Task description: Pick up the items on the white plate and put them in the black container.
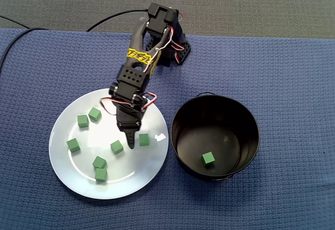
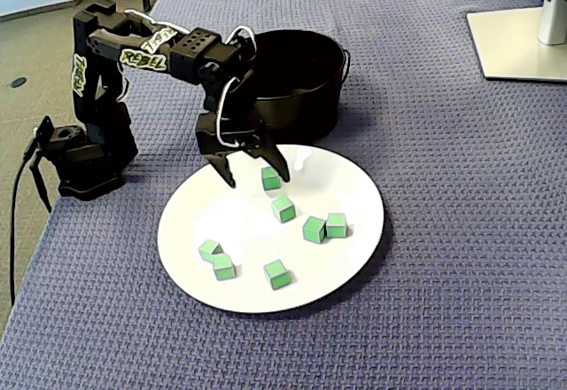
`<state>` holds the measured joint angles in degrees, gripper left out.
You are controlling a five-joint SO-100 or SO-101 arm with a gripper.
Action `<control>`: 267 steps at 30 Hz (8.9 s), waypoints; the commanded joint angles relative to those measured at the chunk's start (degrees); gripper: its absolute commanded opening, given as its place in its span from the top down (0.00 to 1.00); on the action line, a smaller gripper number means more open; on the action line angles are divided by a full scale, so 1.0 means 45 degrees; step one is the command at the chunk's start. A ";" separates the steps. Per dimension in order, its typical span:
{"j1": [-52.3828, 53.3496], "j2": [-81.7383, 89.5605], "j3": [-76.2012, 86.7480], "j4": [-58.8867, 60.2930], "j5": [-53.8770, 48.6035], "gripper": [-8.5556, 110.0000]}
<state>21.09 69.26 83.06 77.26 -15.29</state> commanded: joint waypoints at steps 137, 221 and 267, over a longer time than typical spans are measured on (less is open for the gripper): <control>0.2363 -0.0156 -0.1348 -0.2910 -0.6094 0.69; -0.8223 1.3730 0.8906 -0.6211 -0.2871 0.93; 0.4727 0.9746 0.4082 -0.0879 -1.2031 0.70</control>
<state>36.56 113.12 97.03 78.05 -62.75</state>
